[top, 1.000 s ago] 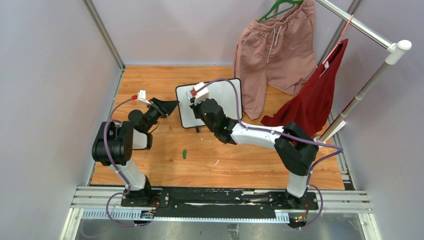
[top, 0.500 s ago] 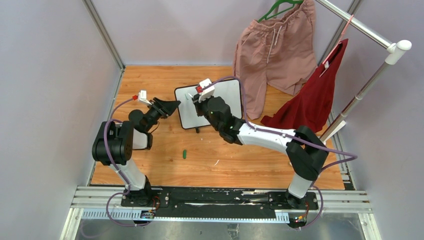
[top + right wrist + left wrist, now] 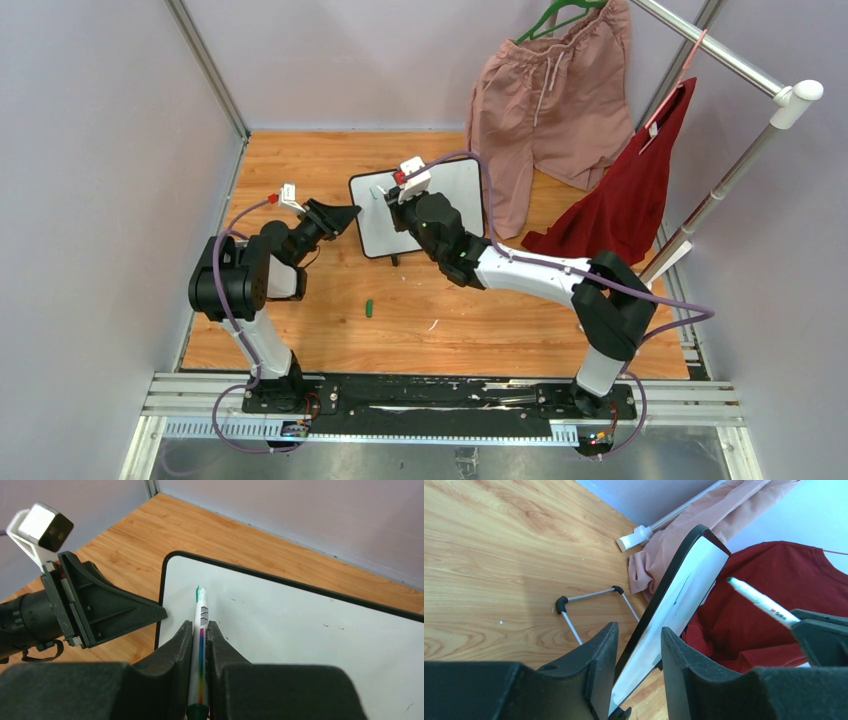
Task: Write a sentence on the whiteboard
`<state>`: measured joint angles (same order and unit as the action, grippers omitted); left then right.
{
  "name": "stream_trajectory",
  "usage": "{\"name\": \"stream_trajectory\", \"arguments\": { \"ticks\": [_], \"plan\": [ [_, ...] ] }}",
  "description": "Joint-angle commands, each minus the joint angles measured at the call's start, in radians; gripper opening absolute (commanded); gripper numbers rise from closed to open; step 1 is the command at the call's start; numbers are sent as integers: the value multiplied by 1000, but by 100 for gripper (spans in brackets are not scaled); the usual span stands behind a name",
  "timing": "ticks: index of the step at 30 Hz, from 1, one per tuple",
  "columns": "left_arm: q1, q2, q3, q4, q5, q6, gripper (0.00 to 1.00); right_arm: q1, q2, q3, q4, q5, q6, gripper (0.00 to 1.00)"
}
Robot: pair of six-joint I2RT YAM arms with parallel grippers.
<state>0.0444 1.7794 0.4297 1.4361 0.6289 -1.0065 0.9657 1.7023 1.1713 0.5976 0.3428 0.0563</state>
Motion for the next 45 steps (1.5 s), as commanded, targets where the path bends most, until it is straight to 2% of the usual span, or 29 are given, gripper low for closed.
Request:
{"name": "stream_trajectory", "arguments": {
  "ticks": [1, 16, 45],
  "plan": [
    [6, 10, -2, 65, 17, 2, 41, -14, 27, 38, -7, 28, -2, 0],
    [6, 20, -2, 79, 18, -7, 35, -21, 70, 60, -29, 46, 2, 0],
    [6, 19, -3, 99, 23, -23, 31, -8, 82, 22, -90, -10, 48, 0]
  ]
}}
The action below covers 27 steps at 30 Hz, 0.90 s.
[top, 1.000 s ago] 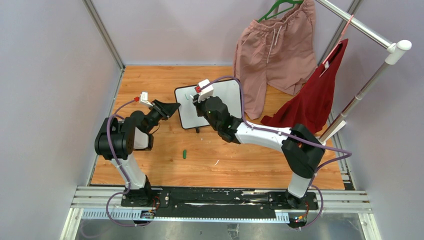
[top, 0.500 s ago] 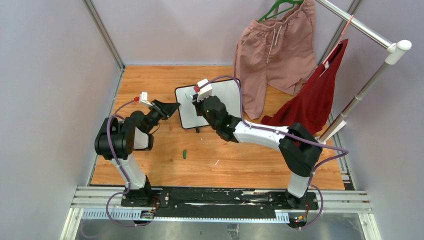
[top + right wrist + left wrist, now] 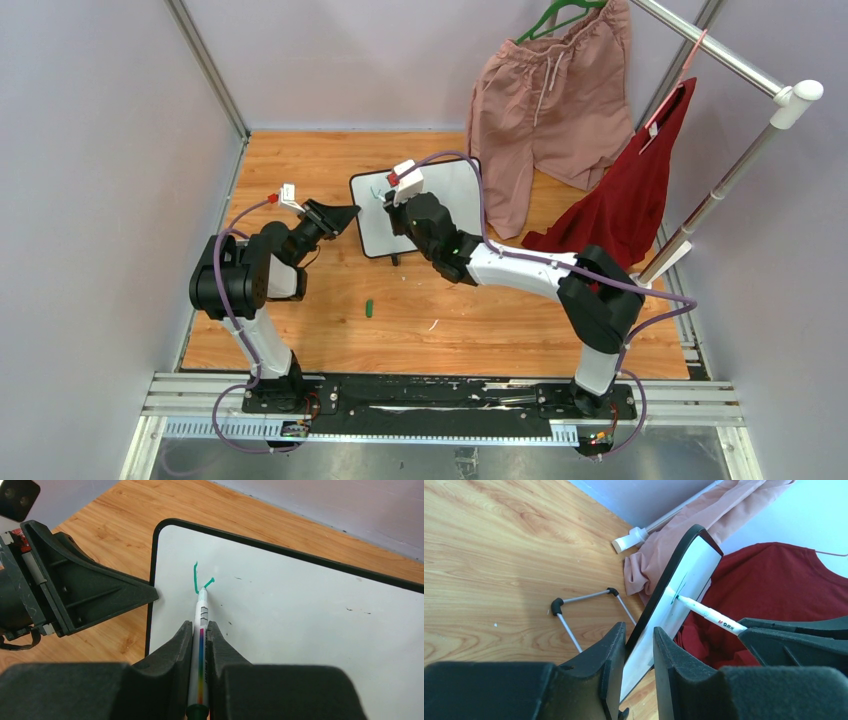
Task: Write a sentence on the whiteboard
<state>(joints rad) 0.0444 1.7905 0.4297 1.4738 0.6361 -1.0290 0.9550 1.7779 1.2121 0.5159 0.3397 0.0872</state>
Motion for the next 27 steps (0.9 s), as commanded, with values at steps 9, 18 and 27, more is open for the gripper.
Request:
{"name": "stream_trajectory", "arguments": {
  "ticks": [9, 18, 27],
  "plan": [
    [7, 3, -4, 62, 17, 0, 31, 4, -2, -45, -18, -7, 24, 0],
    [6, 4, -6, 63, 17, 0, 32, 8, -21, -83, -19, -12, 36, 0],
    [7, 1, -9, 63, 17, 2, 51, 8, -122, -98, -9, -19, 42, 0]
  ]
}}
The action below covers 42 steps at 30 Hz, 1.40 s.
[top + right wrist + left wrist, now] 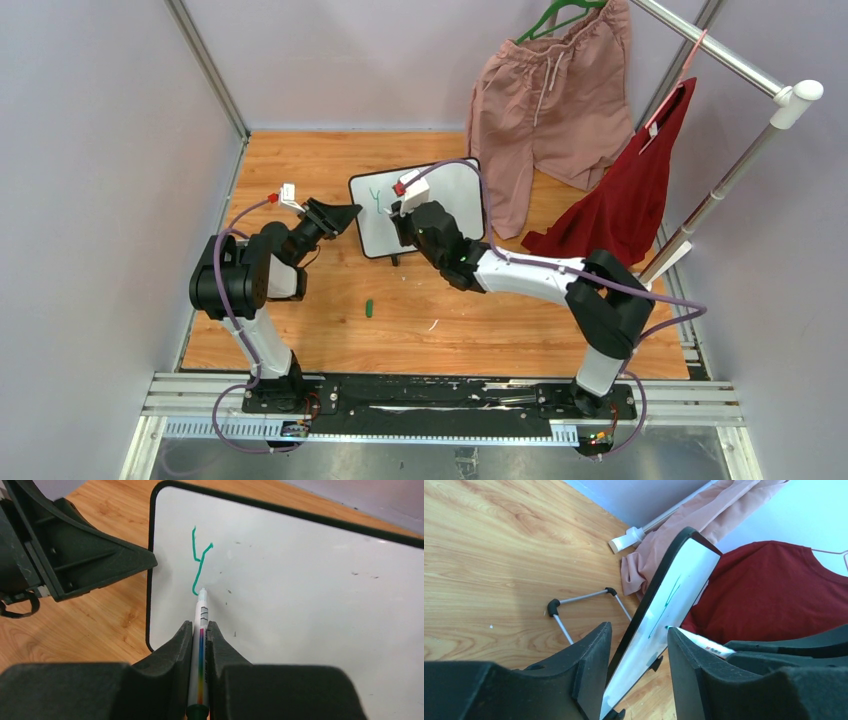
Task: Write a sentence on the whiteboard
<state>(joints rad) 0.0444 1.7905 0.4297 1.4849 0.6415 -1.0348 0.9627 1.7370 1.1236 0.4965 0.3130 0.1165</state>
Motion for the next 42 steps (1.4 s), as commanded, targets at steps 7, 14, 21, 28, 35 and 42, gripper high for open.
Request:
{"name": "stream_trajectory", "arguments": {
  "ticks": [7, 14, 21, 28, 35, 42],
  "plan": [
    [7, 19, -8, 49, 11, 5, 53, -2, -118, -24, 19, 22, -17, 0],
    [7, 23, -6, 49, 15, 4, 47, -13, -72, 2, 29, 23, -28, 0],
    [6, 27, -2, 51, 19, 4, 38, -17, -39, 34, 34, 25, -33, 0],
    [7, 36, -6, 52, 24, 15, 30, -18, -45, 26, 37, 22, -28, 0],
    [6, 21, -11, 57, 49, 70, 32, -18, -77, 3, 47, 6, -20, 0],
    [10, -11, -27, 69, 69, 152, 56, -18, -123, -40, 57, -13, -15, 0]
  ]
}}
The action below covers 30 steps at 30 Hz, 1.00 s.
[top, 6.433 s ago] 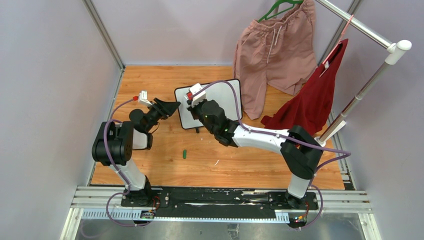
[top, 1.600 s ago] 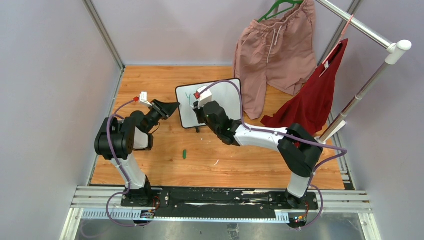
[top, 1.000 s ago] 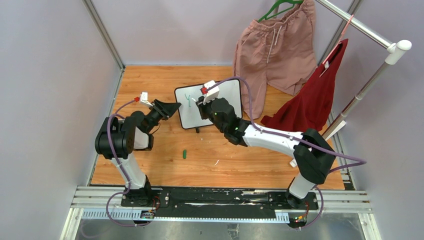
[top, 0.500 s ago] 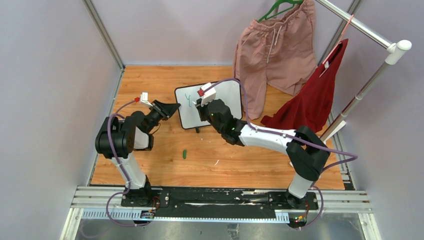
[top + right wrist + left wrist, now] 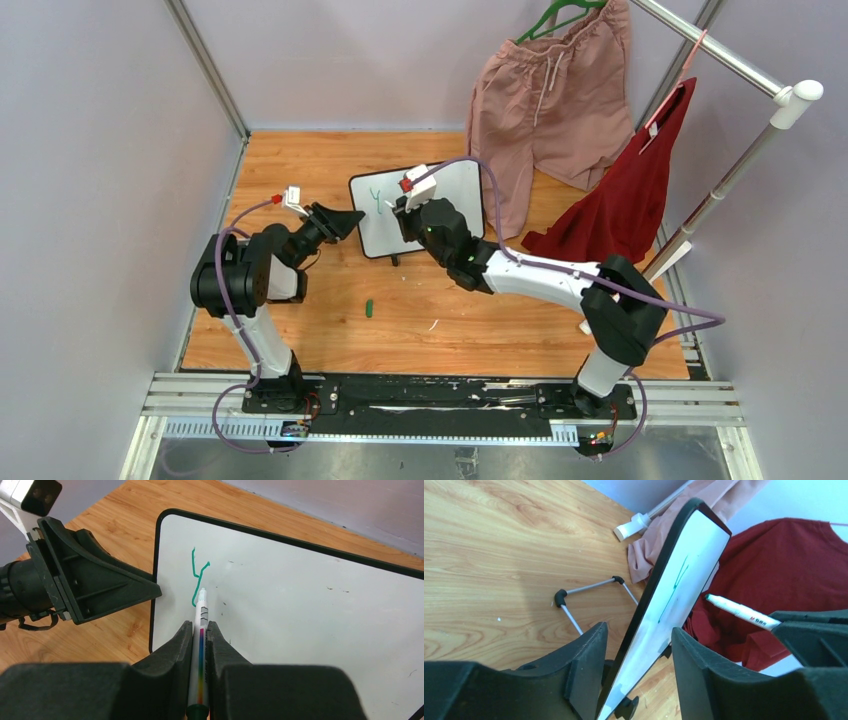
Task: Write a sentence on the whiteboard
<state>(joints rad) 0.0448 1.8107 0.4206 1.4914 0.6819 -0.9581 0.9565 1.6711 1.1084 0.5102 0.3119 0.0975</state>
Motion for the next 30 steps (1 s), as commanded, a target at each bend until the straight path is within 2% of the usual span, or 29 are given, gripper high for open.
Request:
{"name": "stream_trajectory", "arguments": {
  "ticks": [1, 9, 16, 30],
  "plan": [
    [9, -28, -17, 64, 33, 84, 57, -12, -65, -33, 46, -13, 3, 0],
    [9, -7, -33, 74, 42, 161, 57, -12, -132, -90, 78, -26, -20, 0],
    [11, 9, -15, 63, 75, 175, 53, -12, -153, -99, 88, -35, -12, 0],
    [10, 59, -19, 65, 61, 176, 30, -12, -141, -90, 70, -41, -20, 0]
  ]
}}
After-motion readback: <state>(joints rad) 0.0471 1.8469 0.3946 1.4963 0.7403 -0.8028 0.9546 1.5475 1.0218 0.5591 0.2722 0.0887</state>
